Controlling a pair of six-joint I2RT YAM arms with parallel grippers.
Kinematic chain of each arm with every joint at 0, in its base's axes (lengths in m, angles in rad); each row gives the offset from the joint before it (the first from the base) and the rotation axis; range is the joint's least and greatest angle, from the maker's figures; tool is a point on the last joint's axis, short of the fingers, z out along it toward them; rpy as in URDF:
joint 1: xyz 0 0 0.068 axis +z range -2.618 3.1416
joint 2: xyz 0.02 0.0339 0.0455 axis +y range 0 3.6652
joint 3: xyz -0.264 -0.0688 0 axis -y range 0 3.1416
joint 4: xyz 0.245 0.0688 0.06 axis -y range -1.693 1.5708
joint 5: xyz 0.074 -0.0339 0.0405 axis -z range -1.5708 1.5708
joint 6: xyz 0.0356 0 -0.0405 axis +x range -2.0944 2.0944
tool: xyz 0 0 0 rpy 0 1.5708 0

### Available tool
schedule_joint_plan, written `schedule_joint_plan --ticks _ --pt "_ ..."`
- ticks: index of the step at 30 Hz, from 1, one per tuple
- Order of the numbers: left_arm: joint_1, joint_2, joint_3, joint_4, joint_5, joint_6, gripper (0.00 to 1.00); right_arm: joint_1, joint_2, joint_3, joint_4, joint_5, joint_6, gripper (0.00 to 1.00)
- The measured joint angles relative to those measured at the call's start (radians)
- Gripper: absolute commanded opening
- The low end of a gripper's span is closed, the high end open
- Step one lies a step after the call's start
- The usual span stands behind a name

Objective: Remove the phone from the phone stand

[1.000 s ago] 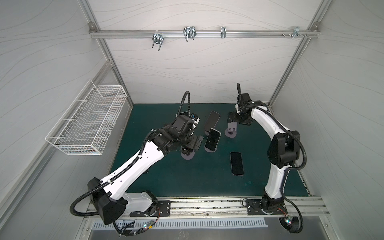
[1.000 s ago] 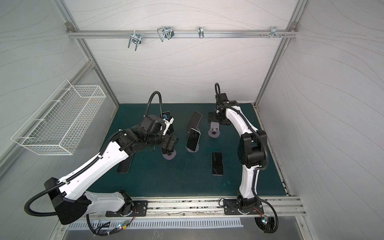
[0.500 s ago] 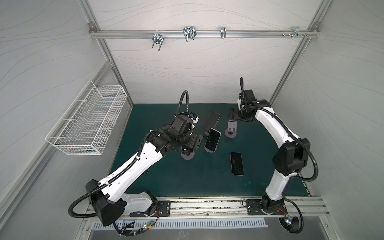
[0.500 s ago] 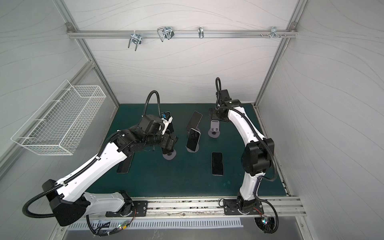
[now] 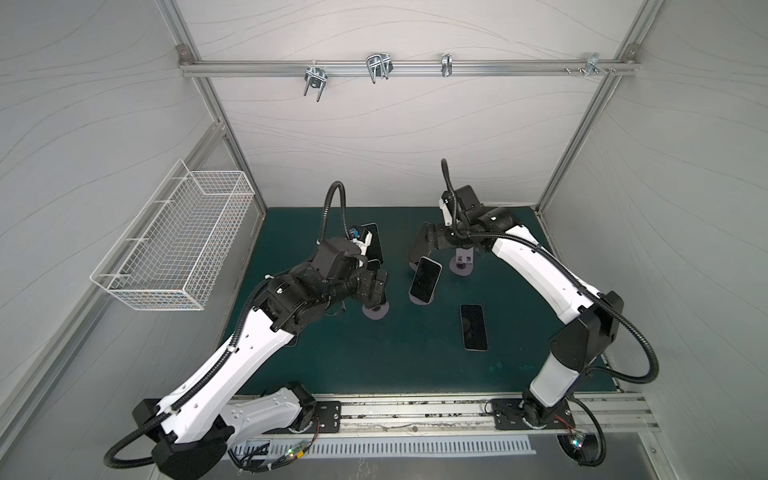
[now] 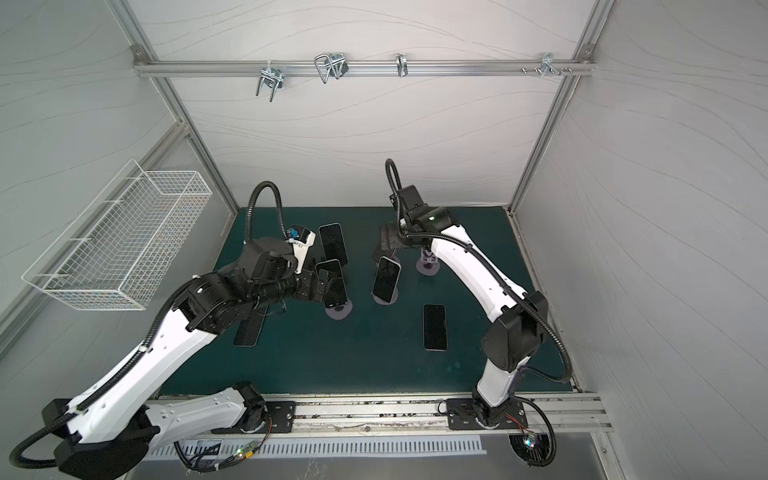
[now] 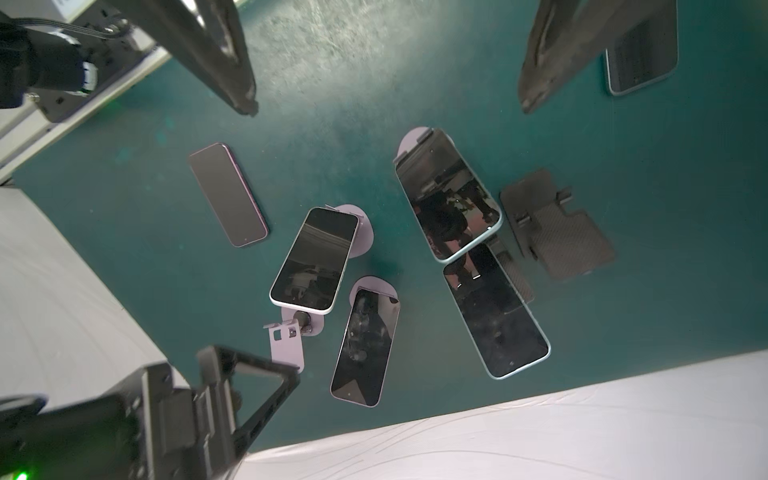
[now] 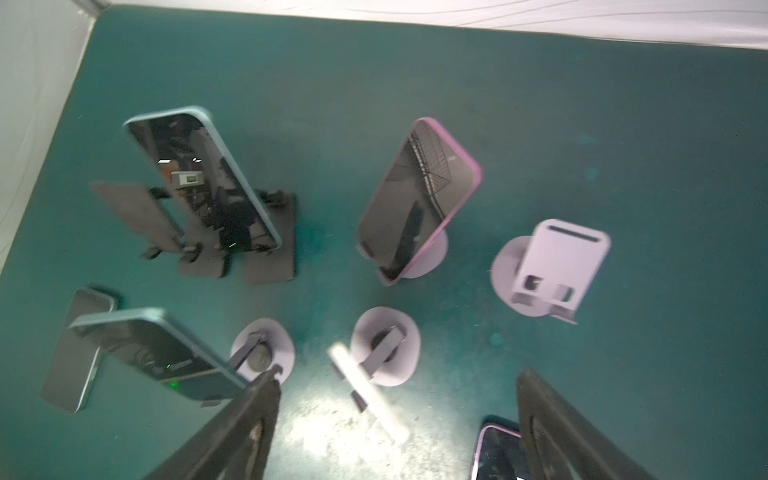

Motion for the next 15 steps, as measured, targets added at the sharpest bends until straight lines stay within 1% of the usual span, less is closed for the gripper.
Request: schedule_joint_plan --ticks 5,15 --pt "0.000 -0.105 0.000 -0.098 0.000 -0.069 0.99 0.112 0.000 0.000 0.000 0.051 0.053 0.90" --pt "0.000 -0.315 -0.023 -0.286 0.016 -0.214 0.99 0.299 -0.001 -0.030 0.002 0.152 0.180 0.90"
